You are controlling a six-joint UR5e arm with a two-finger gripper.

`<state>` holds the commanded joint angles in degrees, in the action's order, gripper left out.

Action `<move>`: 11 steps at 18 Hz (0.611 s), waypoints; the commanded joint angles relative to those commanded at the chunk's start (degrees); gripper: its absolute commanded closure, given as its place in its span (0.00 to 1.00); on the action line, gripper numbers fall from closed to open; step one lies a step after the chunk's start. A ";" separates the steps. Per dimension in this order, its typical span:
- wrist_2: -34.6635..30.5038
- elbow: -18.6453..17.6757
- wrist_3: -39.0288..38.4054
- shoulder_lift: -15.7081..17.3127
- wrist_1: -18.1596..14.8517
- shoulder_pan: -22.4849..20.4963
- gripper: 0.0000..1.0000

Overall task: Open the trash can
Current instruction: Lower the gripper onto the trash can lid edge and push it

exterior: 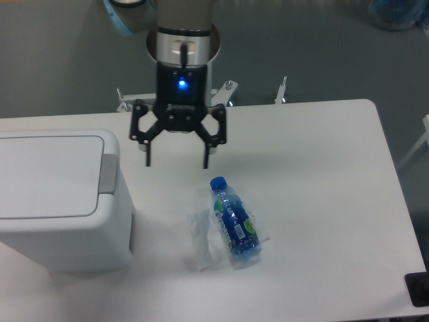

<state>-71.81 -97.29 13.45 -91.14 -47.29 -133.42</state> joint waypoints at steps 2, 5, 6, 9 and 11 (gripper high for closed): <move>0.09 -0.18 0.00 -0.26 0.00 0.88 0.00; 0.18 -0.18 0.09 -0.61 0.00 1.59 0.00; 0.18 -0.18 0.09 -0.70 0.00 1.68 0.00; 0.18 -0.18 0.17 -1.49 0.09 1.76 0.00; 0.18 -0.09 0.26 -1.84 0.09 2.38 0.00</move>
<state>-71.63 -97.38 13.71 -92.99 -47.20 -131.05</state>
